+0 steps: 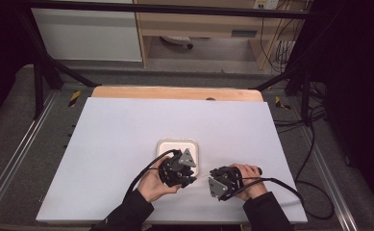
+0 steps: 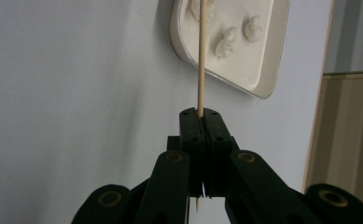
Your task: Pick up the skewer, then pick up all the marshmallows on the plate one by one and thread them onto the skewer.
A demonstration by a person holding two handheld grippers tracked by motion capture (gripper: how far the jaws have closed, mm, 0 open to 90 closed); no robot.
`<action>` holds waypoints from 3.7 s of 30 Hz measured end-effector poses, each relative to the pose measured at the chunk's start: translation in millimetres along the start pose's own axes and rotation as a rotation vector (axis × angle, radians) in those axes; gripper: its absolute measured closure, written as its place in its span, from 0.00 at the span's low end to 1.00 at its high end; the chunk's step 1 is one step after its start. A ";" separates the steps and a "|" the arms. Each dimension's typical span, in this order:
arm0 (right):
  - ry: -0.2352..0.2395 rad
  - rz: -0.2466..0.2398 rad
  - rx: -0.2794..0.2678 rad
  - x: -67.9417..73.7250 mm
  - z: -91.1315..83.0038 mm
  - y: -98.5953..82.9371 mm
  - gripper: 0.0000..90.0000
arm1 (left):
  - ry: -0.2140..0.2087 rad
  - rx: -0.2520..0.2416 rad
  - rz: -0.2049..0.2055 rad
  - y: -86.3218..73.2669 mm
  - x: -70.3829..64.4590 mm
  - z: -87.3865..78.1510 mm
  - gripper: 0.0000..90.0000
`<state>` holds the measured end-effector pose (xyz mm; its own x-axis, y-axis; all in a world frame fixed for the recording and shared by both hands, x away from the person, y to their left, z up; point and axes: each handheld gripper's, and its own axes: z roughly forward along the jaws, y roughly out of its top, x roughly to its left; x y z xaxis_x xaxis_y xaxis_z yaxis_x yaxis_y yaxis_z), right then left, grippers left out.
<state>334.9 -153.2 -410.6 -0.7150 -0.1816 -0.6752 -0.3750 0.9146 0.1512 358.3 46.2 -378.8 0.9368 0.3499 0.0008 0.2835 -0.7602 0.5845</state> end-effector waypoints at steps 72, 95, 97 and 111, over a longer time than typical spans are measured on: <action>0.089 0.936 -0.065 3.2 -2.8 -43.5 0.10 | 0.135 -0.086 -0.161 -70.5 15.8 -33.2 0.98; 0.114 1.126 -0.156 -11.3 5.6 -30.9 0.01 | 0.238 -0.288 -0.309 -133.9 22.2 -61.7 0.98; 0.116 1.132 -0.159 -14.2 8.6 -27.6 0.01 | 0.241 -0.292 -0.318 -136.6 22.9 -61.6 0.98; 0.102 1.193 -0.198 -36.9 21.8 -12.3 0.01 | 0.237 -0.353 -0.367 -148.1 26.0 -67.3 0.98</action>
<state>378.7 -149.8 -403.2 -0.7122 0.7017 0.0222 0.4734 0.4567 0.7532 326.9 204.7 -410.7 0.7062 0.7016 -0.0949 0.4579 -0.3504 0.8170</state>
